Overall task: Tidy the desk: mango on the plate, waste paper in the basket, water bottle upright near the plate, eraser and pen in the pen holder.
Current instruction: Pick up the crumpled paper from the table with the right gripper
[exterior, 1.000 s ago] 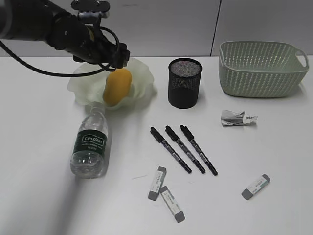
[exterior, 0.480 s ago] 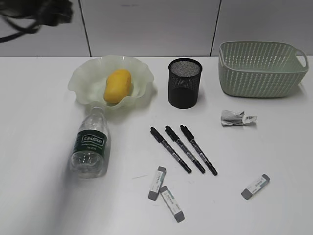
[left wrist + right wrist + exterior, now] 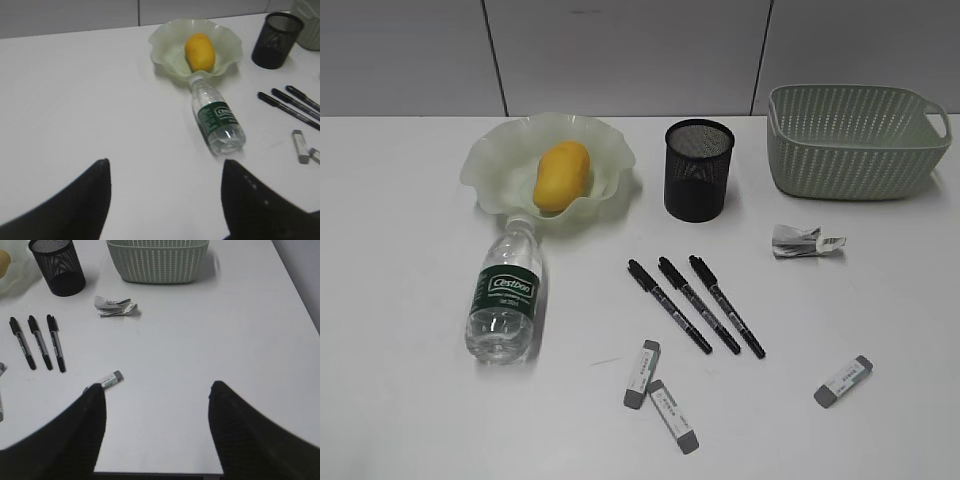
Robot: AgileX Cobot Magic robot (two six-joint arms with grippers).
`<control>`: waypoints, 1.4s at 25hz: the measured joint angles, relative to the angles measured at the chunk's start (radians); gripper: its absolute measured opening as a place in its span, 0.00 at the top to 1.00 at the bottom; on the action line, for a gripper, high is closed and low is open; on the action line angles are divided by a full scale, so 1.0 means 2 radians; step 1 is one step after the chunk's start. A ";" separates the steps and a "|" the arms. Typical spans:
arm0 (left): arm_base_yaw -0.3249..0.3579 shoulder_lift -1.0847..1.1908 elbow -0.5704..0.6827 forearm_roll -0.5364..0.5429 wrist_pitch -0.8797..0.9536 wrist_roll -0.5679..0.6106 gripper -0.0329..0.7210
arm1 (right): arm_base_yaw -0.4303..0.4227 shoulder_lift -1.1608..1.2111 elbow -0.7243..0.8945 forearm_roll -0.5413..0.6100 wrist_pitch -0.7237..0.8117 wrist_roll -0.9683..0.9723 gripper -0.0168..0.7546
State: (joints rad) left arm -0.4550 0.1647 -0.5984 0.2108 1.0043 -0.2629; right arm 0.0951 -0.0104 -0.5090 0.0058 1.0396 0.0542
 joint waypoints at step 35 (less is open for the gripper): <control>0.128 -0.086 0.030 -0.053 0.029 0.017 0.38 | 0.102 0.977 -0.326 -0.017 -0.271 -0.227 0.31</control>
State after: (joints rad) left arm -0.1998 -0.0064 -0.5380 0.1055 1.0628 -0.2281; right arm 0.2994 1.9433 -1.1604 -0.0275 0.4982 -0.3998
